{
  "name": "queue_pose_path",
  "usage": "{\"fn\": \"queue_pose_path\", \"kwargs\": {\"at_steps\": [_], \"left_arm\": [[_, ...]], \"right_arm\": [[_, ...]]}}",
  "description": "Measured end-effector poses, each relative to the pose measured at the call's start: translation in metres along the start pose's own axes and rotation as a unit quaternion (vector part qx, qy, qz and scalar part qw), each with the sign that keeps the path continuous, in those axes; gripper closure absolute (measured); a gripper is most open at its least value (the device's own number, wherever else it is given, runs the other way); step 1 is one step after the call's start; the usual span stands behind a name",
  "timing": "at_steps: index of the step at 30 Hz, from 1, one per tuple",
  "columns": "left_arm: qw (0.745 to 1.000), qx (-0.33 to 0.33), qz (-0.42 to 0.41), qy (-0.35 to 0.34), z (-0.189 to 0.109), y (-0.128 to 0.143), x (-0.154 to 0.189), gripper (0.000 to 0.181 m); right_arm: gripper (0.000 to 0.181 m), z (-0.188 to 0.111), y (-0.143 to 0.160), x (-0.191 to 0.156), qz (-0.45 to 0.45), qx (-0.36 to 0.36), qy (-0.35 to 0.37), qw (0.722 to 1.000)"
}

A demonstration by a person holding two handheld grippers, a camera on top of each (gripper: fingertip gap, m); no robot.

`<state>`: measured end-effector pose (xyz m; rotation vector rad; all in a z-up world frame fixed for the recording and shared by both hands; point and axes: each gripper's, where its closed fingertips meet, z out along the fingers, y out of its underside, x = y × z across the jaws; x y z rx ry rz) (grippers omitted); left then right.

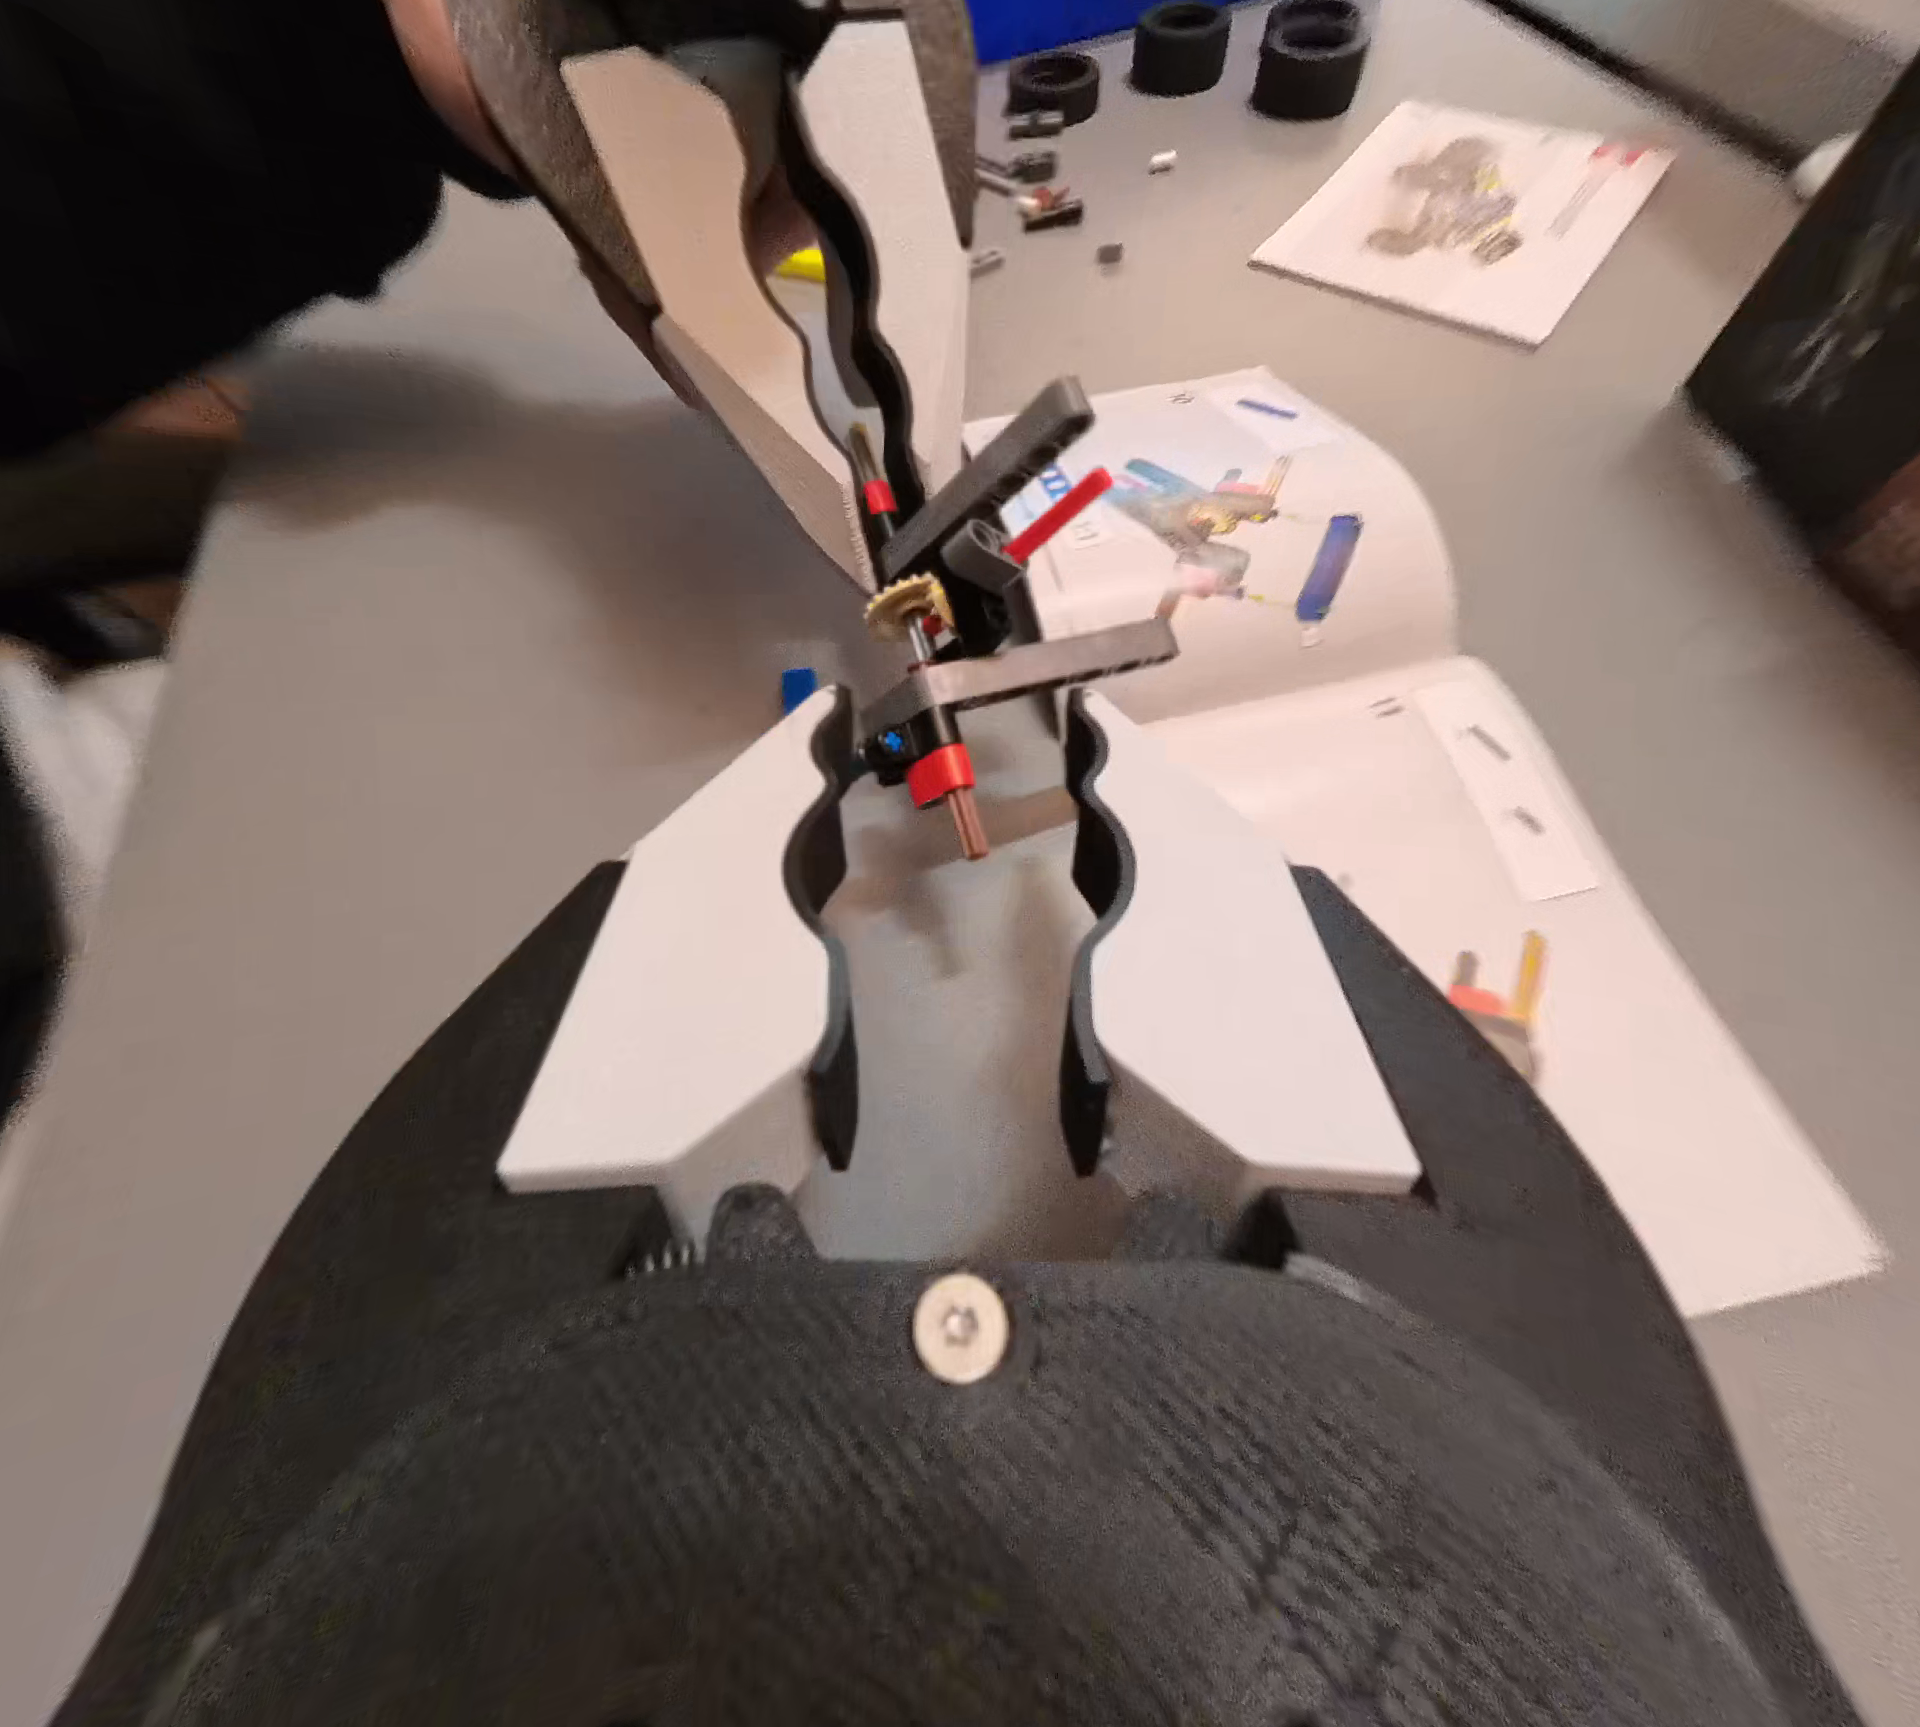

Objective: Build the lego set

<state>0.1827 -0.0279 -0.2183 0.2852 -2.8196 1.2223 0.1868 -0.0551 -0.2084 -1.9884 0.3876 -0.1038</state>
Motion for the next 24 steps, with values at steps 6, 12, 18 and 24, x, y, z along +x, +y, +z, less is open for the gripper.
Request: {"fn": "queue_pose_path", "kwargs": {"at_steps": [6, 12, 18, 24], "left_arm": [[0.993, 0.033, 0.104, -0.036, -0.004, -0.007, 0.007, 0.174], [0.982, 0.085, 0.163, -0.046, -0.009, -0.019, 0.015, 0.174], [0.982, 0.081, 0.165, -0.047, -0.008, -0.019, 0.014, 0.174], [0.98, 0.08, 0.176, -0.053, -0.01, -0.022, 0.015, 0.174]], "right_arm": [[0.143, -0.002, -0.002, -0.005, 0.09, 0.027, -0.075, 0.993], [0.158, -0.011, -0.023, -0.01, 0.127, 0.109, -0.125, 0.978], [0.156, -0.009, -0.023, -0.007, 0.121, 0.111, -0.102, 0.981], [0.159, -0.012, -0.029, -0.01, 0.149, 0.136, -0.115, 0.973]]}}
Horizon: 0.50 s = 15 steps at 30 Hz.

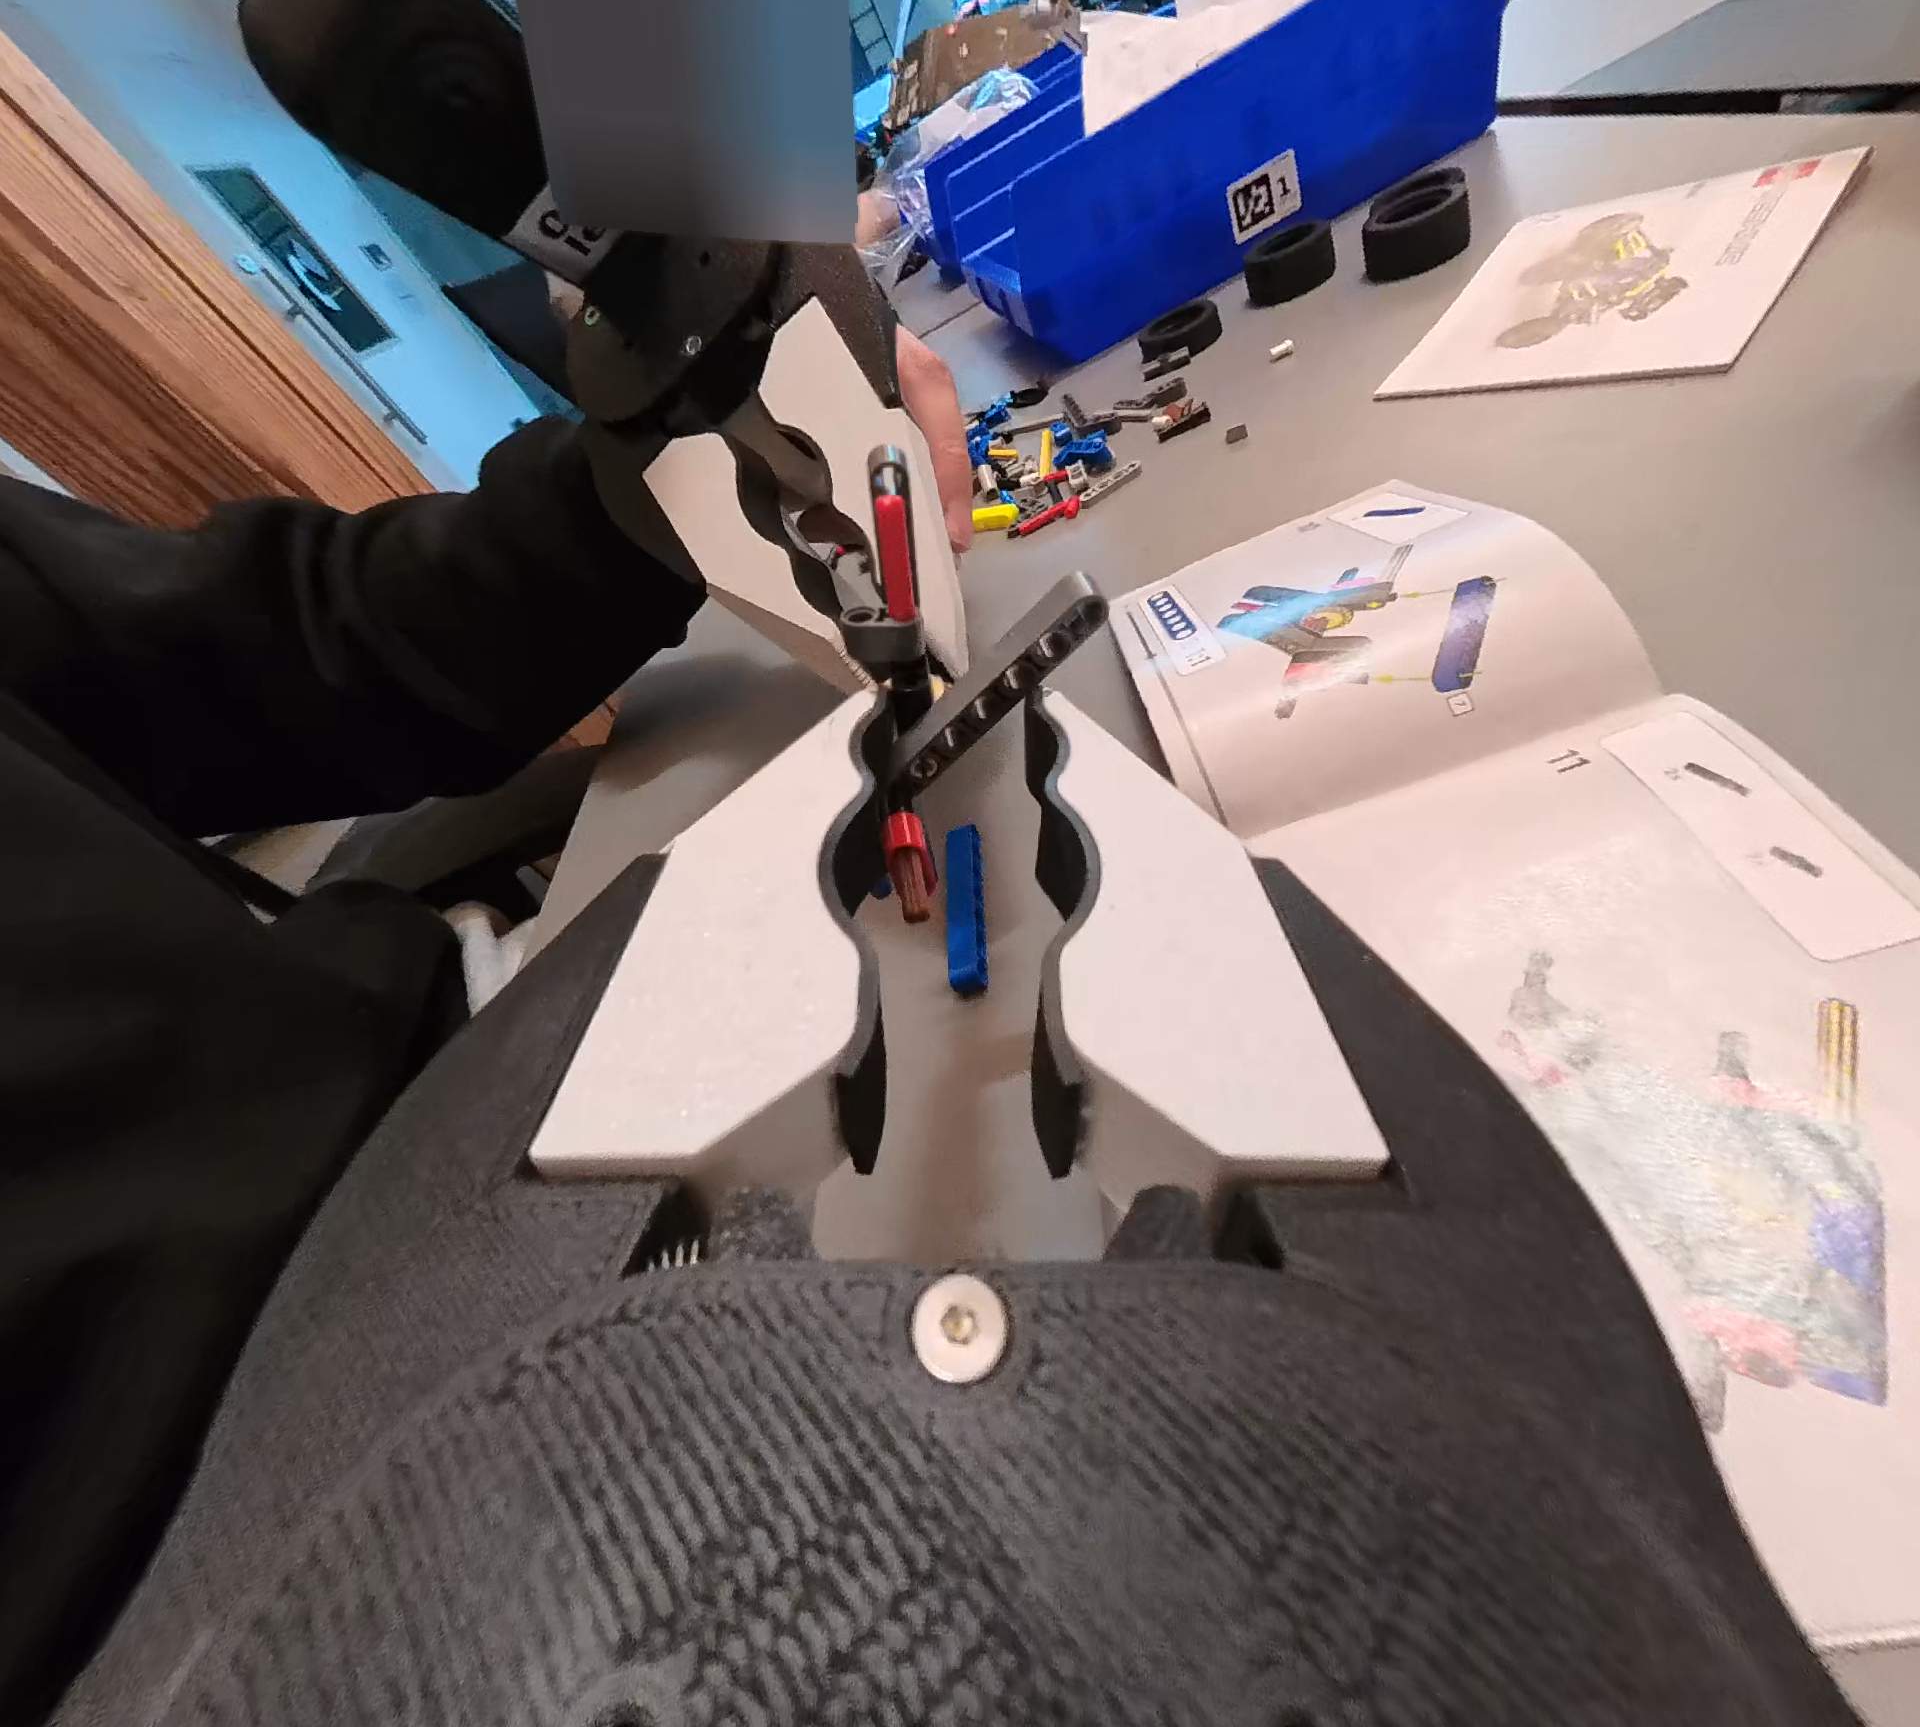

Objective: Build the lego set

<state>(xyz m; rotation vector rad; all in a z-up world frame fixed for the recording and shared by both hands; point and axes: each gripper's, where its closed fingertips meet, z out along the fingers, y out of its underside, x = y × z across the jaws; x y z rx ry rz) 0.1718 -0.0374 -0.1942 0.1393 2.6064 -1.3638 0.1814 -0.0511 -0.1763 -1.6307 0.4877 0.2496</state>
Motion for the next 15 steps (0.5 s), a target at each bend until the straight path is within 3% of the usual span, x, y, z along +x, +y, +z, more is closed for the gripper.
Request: {"fn": "queue_pose_path", "kwargs": {"at_steps": [8, 15], "left_arm": [[0.998, 0.037, -0.037, 0.017, -0.003, -0.008, 0.001, 0.173], [0.988, 0.121, -0.069, 0.064, -0.014, -0.029, 0.014, 0.163]], "right_arm": [[0.161, -0.002, -0.011, -0.01, -0.072, 0.042, 0.017, 0.996], [0.166, 0.0, -0.014, -0.032, -0.189, 0.051, 0.009, 0.981]]}}
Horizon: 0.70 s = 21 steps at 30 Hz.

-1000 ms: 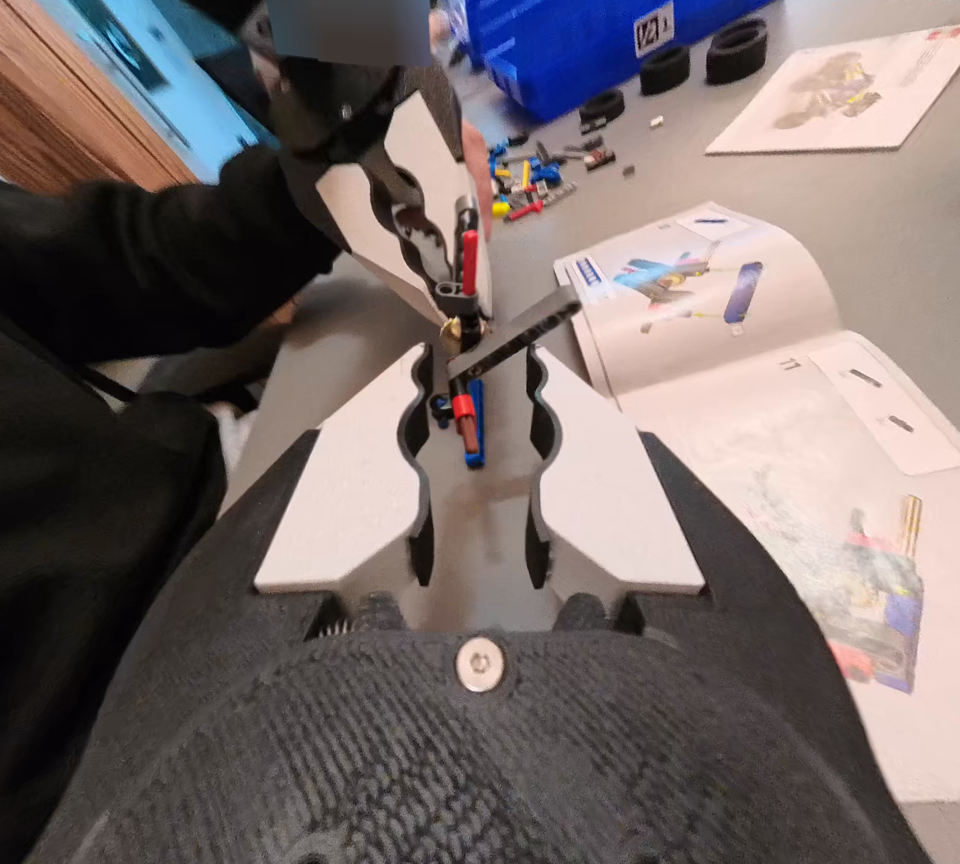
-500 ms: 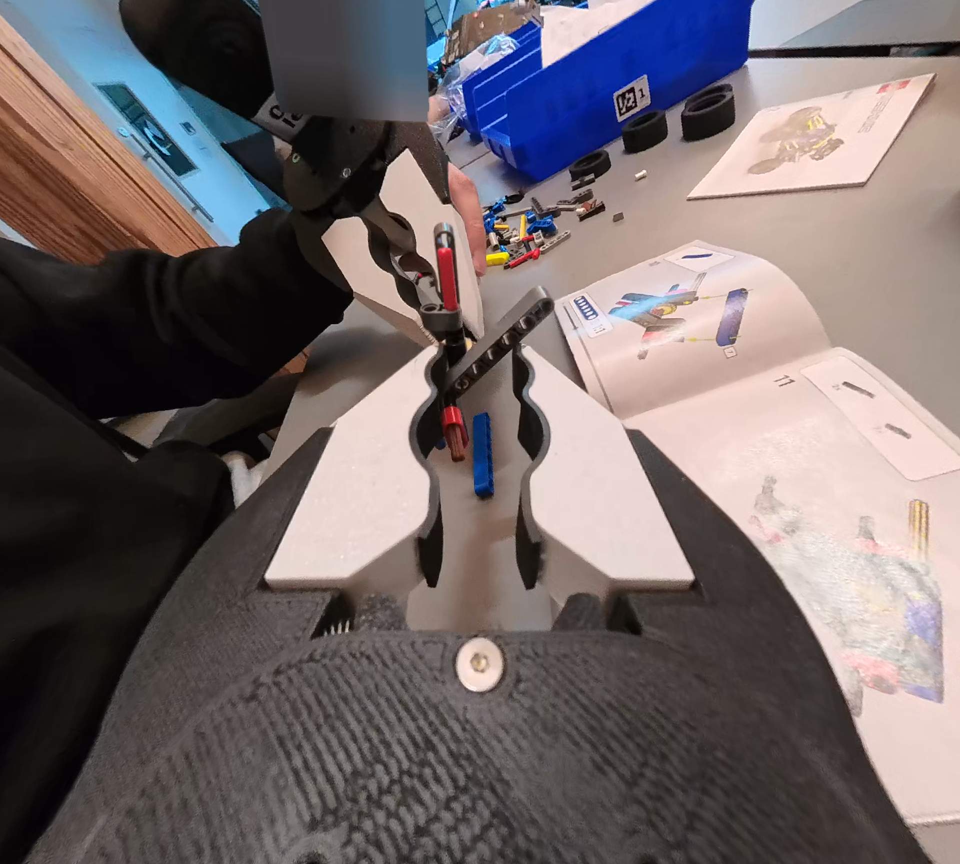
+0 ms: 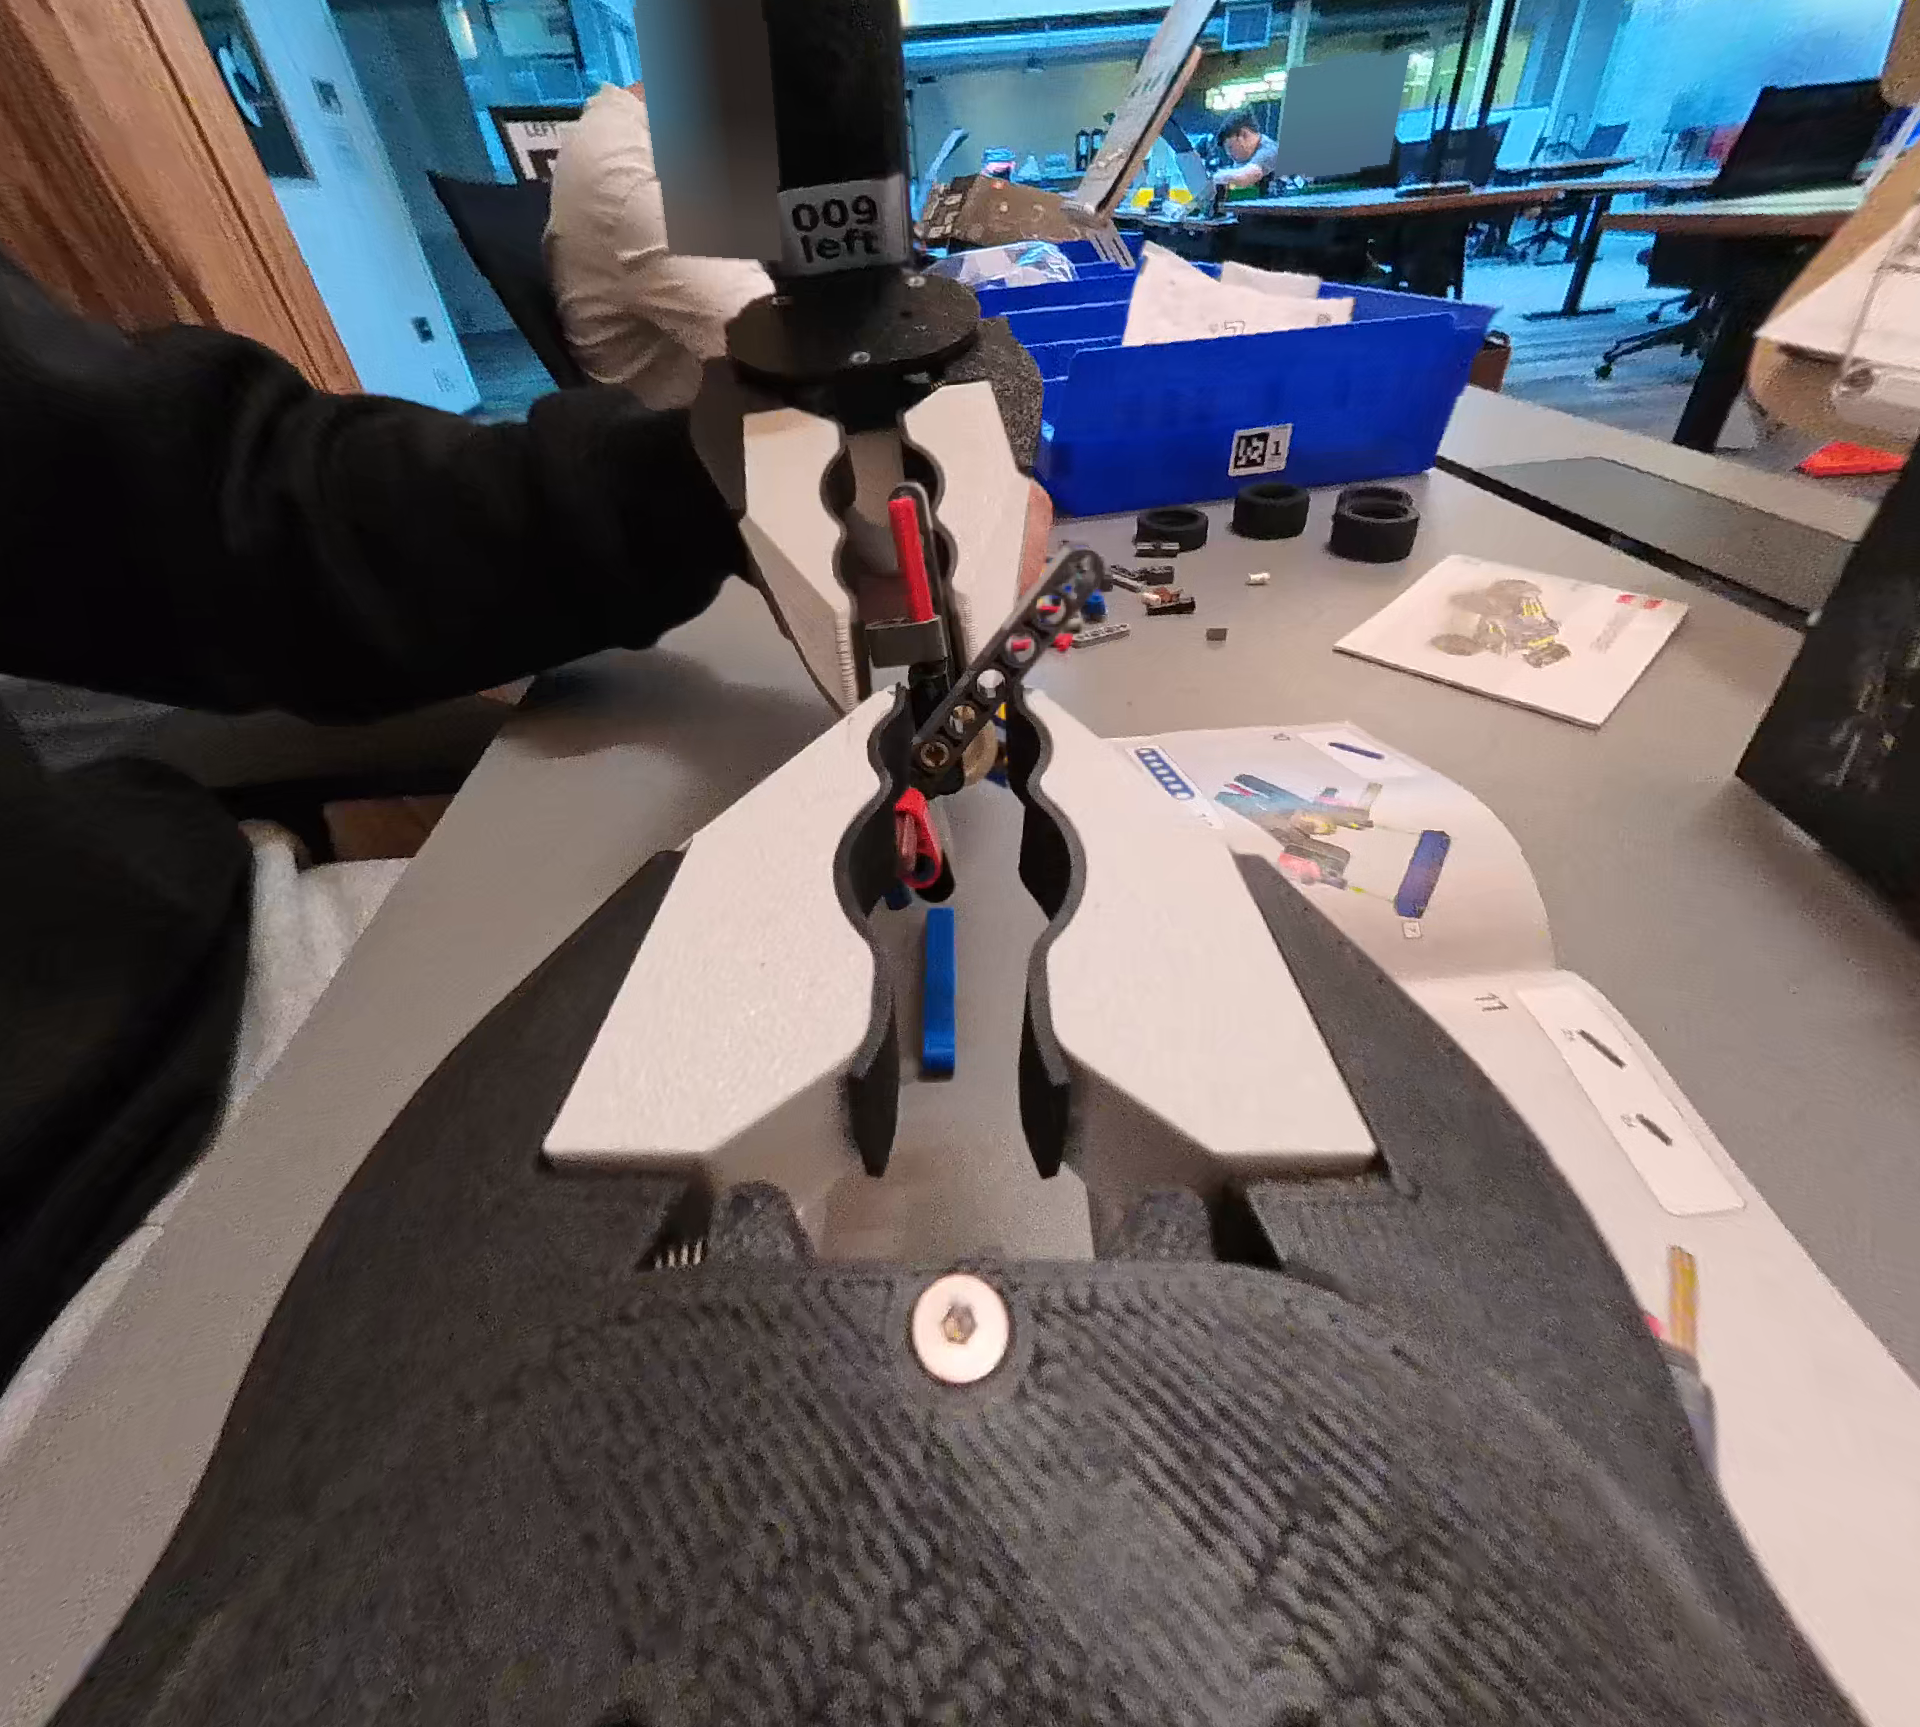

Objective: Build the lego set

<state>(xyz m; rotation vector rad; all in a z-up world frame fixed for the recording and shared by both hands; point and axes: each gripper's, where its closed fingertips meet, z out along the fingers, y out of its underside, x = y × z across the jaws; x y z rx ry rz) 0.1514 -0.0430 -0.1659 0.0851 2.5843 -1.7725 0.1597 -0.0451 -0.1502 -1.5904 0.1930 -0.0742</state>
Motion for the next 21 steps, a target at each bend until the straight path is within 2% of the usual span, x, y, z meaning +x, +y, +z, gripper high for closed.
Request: {"fn": "queue_pose_path", "kwargs": {"at_steps": [2, 7, 11, 15, 17, 21], "left_arm": [[1.0, 0.003, 0.005, -0.009, 0.0, 0.0, -0.002, 0.17], [1.0, 0.03, -0.004, -0.008, 0.0, -0.003, 0.0, 0.165], [0.999, 0.051, -0.006, -0.011, -0.002, -0.006, -0.001, 0.171], [0.999, 0.033, 0.004, -0.008, 0.0, -0.004, 0.001, 0.174], [0.999, 0.018, 0.024, -0.017, 0.001, 0.0, 0.001, 0.175], [0.999, -0.01, 0.044, -0.028, 0.006, 0.008, 0.003, 0.176]], "right_arm": [[0.166, 0.001, 0.001, -0.002, 0.015, 0.003, -0.012, 1.0], [0.167, 0.001, 0.0, -0.002, 0.034, 0.013, -0.018, 0.999], [0.168, 0.0, -0.003, -0.004, 0.063, 0.026, -0.032, 0.997], [0.167, -0.001, 0.0, -0.007, 0.053, 0.008, -0.042, 0.998], [0.156, -0.002, 0.002, -0.007, 0.027, -0.002, -0.033, 0.999], [0.161, -0.003, 0.007, -0.004, 0.002, -0.022, -0.02, 1.0]]}}
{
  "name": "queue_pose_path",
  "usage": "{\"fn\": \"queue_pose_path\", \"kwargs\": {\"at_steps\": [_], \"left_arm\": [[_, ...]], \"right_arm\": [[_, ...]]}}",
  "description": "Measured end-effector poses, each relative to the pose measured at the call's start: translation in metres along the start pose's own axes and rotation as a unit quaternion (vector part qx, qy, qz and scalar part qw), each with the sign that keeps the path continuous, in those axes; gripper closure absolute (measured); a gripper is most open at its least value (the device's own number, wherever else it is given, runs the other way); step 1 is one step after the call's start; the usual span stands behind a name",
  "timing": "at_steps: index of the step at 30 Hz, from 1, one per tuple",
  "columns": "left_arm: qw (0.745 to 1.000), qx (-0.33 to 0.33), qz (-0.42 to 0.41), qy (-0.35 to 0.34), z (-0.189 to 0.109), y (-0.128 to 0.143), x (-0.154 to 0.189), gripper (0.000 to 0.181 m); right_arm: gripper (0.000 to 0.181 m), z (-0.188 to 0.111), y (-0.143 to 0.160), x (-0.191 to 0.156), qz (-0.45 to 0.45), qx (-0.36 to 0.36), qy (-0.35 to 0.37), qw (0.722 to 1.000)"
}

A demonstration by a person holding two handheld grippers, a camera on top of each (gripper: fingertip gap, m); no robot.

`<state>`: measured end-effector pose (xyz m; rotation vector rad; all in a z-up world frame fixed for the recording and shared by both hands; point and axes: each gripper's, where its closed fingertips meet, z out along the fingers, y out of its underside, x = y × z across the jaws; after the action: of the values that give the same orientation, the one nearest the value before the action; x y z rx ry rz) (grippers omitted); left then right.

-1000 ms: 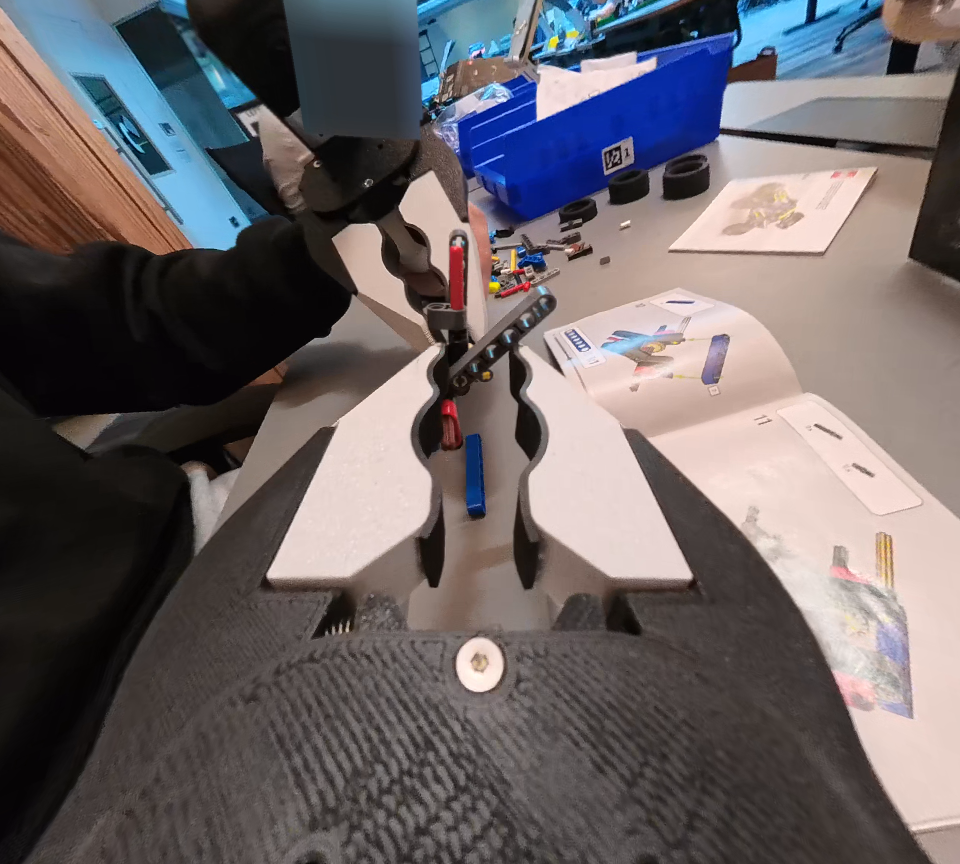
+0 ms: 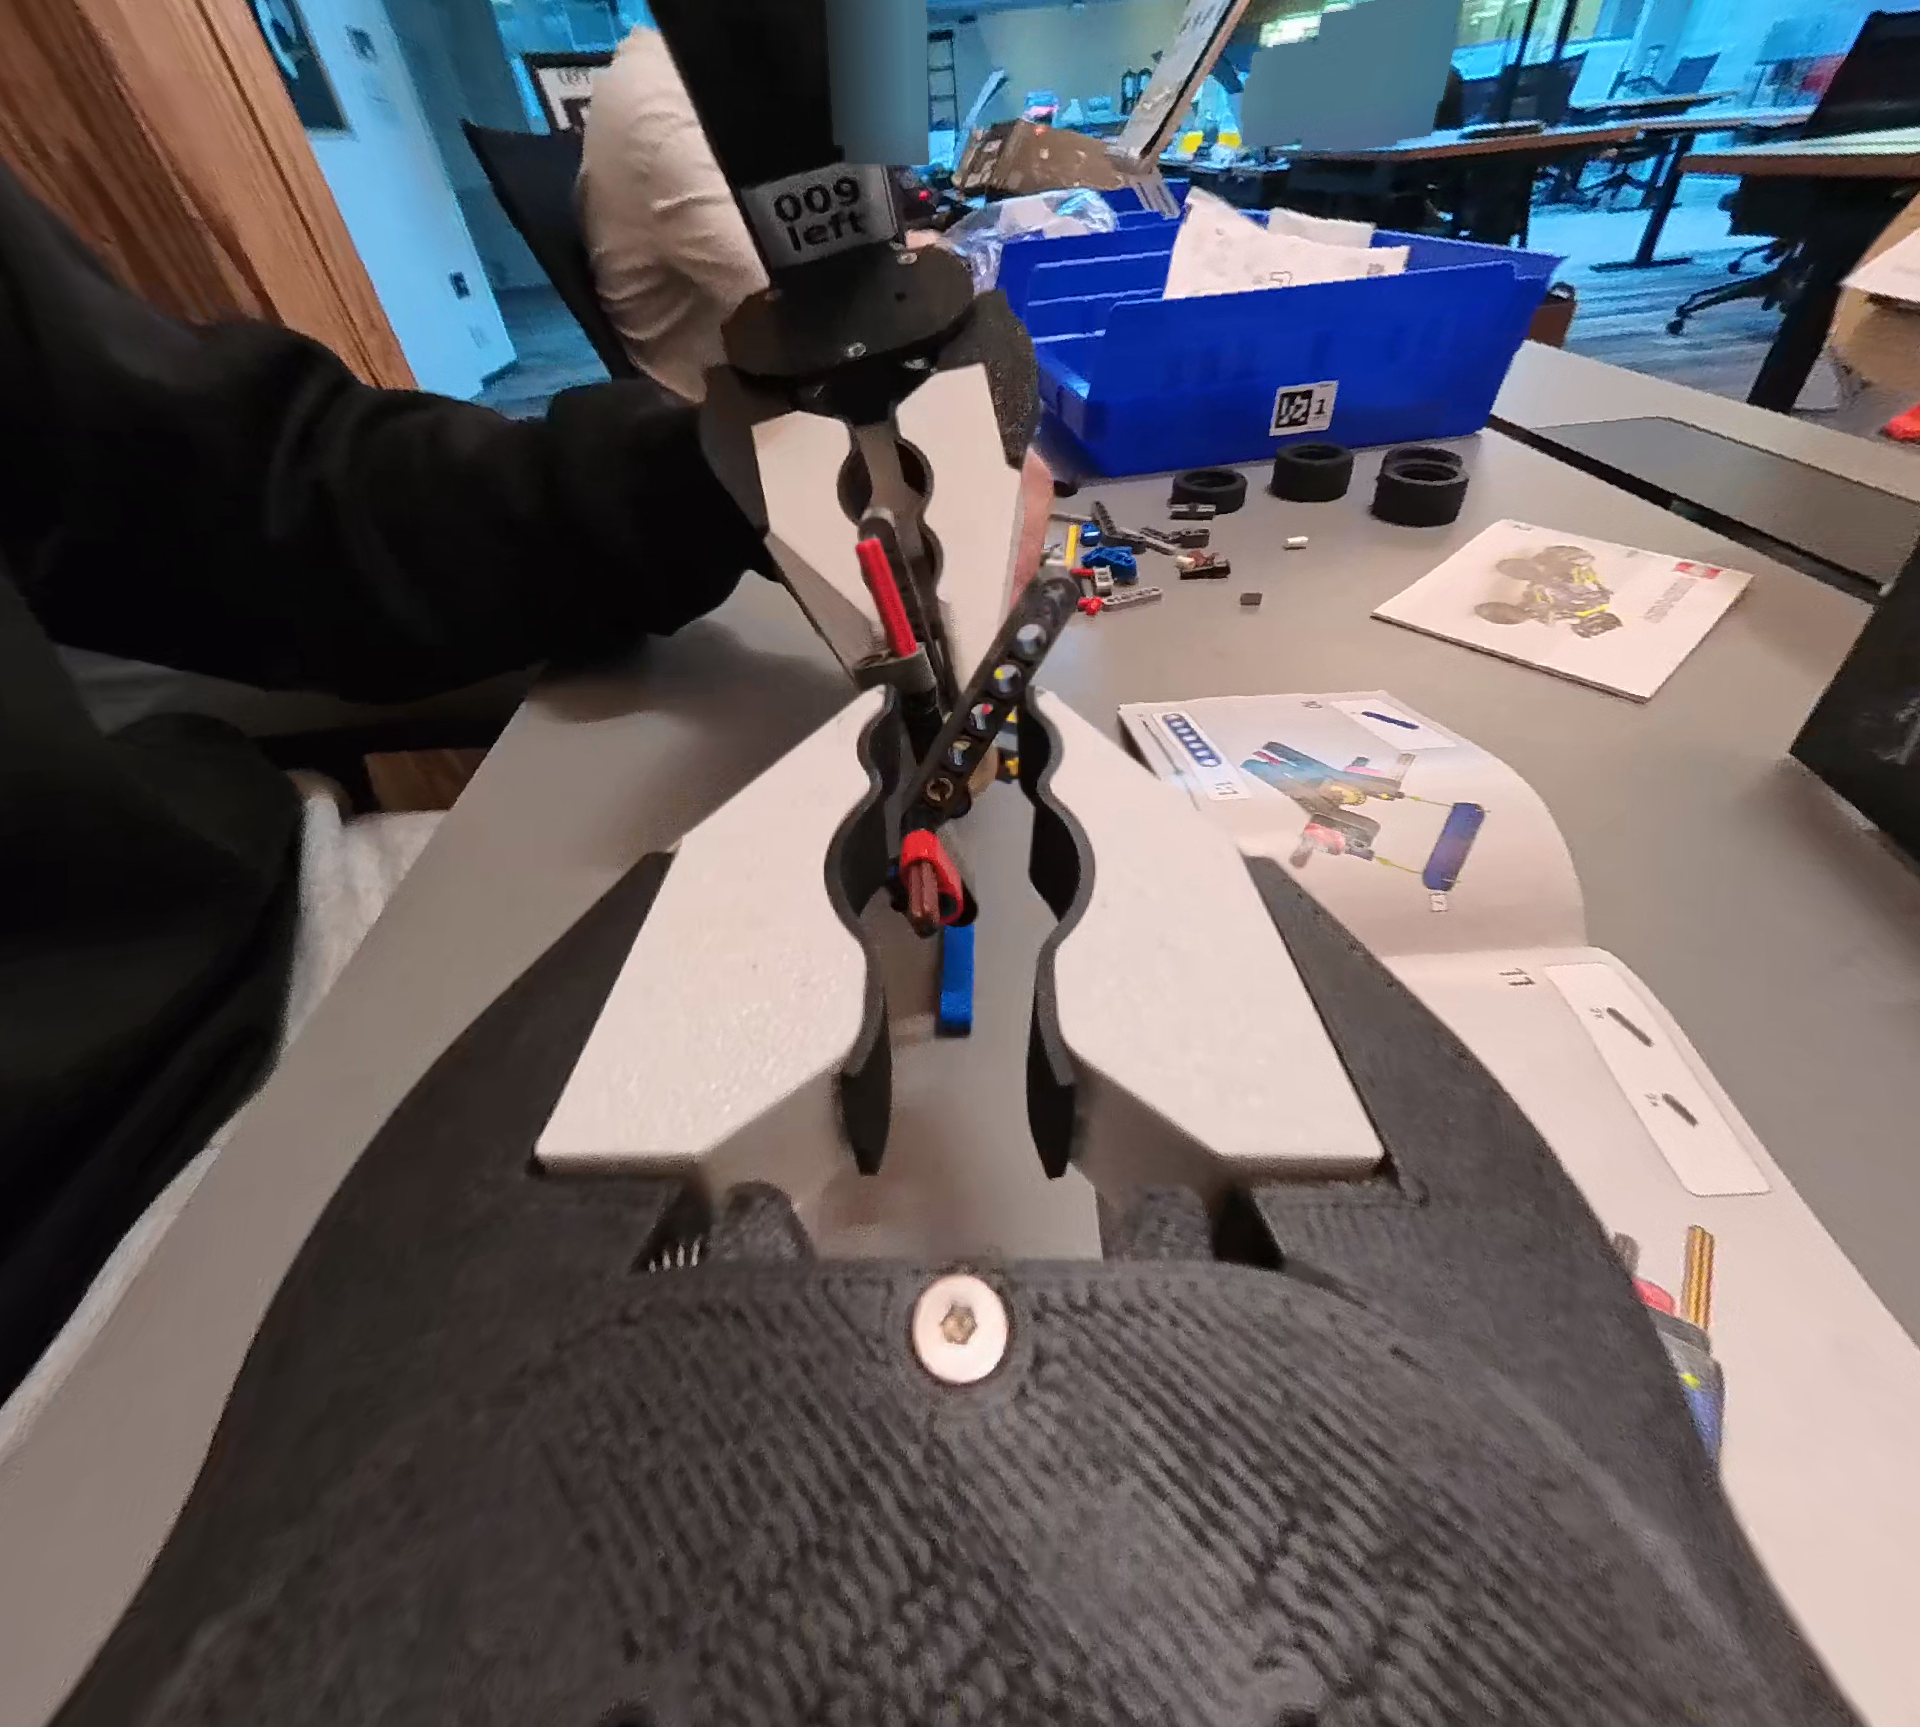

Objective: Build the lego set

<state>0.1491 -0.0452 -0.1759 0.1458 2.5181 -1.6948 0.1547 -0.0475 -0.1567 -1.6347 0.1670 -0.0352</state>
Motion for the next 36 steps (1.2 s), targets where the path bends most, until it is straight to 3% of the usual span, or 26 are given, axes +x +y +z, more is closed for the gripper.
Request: {"fn": "queue_pose_path", "kwargs": {"at_steps": [5, 13, 17, 23, 27, 28, 36], "left_arm": [[0.999, 0.025, -0.028, 0.013, 0.003, -0.002, 0.002, 0.167], [0.998, 0.061, -0.018, 0.001, 0.004, -0.008, -0.001, 0.175], [0.998, 0.035, -0.043, 0.018, 0.005, -0.004, 0.002, 0.176], [0.997, -0.004, -0.076, 0.034, 0.004, 0.003, 0.005, 0.176], [0.996, -0.018, -0.08, 0.038, 0.005, 0.004, 0.006, 0.176], [0.996, -0.018, -0.082, 0.042, 0.005, 0.004, 0.007, 0.176], [0.985, 0.001, -0.16, 0.068, 0.004, -0.001, 0.008, 0.175]], "right_arm": [[0.167, -0.001, 0.0, -0.003, 0.023, 0.009, -0.017, 1.0], [0.166, -0.002, -0.006, -0.003, 0.09, 0.037, -0.039, 0.994], [0.159, -0.006, -0.002, 0.001, 0.089, 0.025, -0.028, 0.995], [0.172, -0.008, 0.003, 0.005, 0.112, 0.01, -0.029, 0.993], [0.163, -0.006, 0.003, 0.002, 0.116, 0.008, -0.036, 0.993], [0.172, -0.006, 0.004, 0.004, 0.113, 0.005, -0.029, 0.993], [0.17, -0.008, -0.001, 0.001, 0.008, 0.004, -0.01, 1.0]]}}
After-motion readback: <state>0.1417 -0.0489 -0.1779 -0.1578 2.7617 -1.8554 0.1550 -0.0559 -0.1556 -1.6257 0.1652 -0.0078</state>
